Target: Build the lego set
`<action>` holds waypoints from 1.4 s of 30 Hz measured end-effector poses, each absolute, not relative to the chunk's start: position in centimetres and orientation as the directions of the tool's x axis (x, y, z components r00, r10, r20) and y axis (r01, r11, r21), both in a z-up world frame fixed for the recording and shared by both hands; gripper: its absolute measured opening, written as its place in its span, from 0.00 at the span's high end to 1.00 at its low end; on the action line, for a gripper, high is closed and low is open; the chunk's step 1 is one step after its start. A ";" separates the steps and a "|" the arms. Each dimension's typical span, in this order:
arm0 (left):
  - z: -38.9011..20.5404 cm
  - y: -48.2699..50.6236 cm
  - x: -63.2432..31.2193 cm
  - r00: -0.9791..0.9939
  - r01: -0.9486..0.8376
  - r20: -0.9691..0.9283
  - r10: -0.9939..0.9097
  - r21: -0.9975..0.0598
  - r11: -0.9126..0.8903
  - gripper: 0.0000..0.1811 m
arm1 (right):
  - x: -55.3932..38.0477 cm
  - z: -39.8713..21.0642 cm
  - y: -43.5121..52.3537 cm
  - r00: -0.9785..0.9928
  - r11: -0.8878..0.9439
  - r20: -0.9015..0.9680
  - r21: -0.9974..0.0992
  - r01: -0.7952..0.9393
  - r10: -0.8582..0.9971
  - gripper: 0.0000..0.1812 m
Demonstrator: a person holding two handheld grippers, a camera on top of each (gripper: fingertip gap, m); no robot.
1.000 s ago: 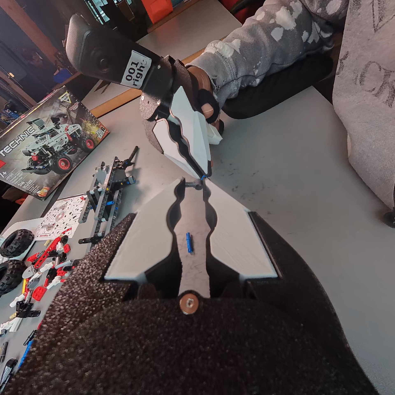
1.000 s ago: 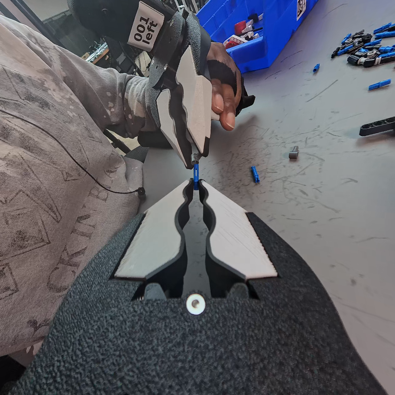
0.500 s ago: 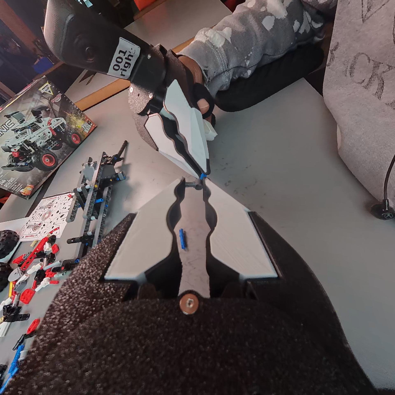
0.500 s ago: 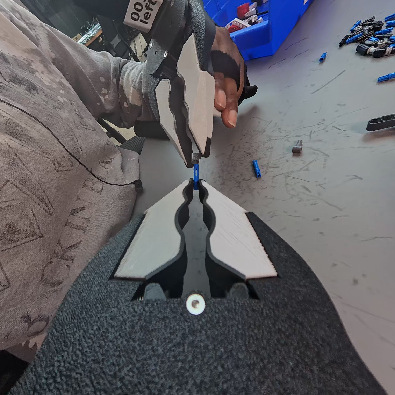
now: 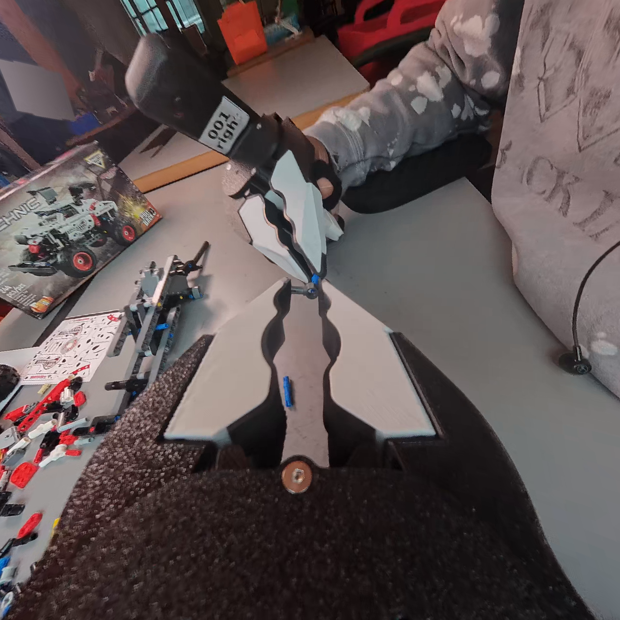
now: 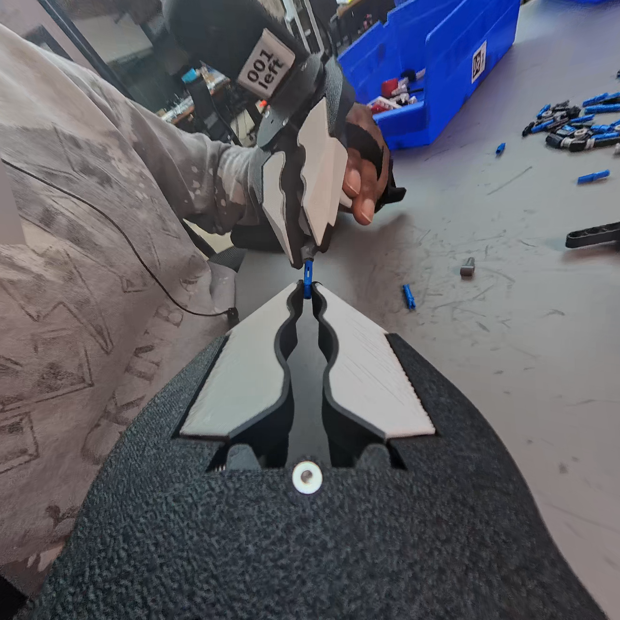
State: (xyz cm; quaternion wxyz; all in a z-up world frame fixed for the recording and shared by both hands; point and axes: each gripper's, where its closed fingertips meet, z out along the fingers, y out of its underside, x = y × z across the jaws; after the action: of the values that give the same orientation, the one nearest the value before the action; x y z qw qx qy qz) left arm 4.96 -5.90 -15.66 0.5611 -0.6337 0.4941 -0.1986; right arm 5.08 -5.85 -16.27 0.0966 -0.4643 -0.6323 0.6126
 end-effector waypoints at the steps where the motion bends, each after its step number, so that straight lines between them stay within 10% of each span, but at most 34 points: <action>1: -15.0 -5.8 4.8 0.450 -0.379 -0.303 -0.840 -0.917 0.128 0.90 | 5.0 -15.6 -5.7 -0.556 -0.220 -0.461 -0.867 0.447 0.691 0.98; 18: -10.2 -6.4 4.3 0.437 0.033 -0.033 -0.899 -0.998 0.053 0.91 | 4.6 -11.2 -6.0 -0.580 -0.318 -0.437 -0.899 0.301 0.688 0.98; 42: -14.1 -6.4 4.9 0.420 -0.245 -0.106 -0.901 -0.970 0.000 0.91 | 5.0 -14.9 -6.4 -0.528 -0.015 -0.246 -0.915 0.404 0.813 0.98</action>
State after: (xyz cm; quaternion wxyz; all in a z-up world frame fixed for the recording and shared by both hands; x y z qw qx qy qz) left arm 4.90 -6.45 -14.07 0.5477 -0.6404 0.4474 -0.2997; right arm 4.98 -6.43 -14.93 0.1848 -0.4494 -0.6771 0.5527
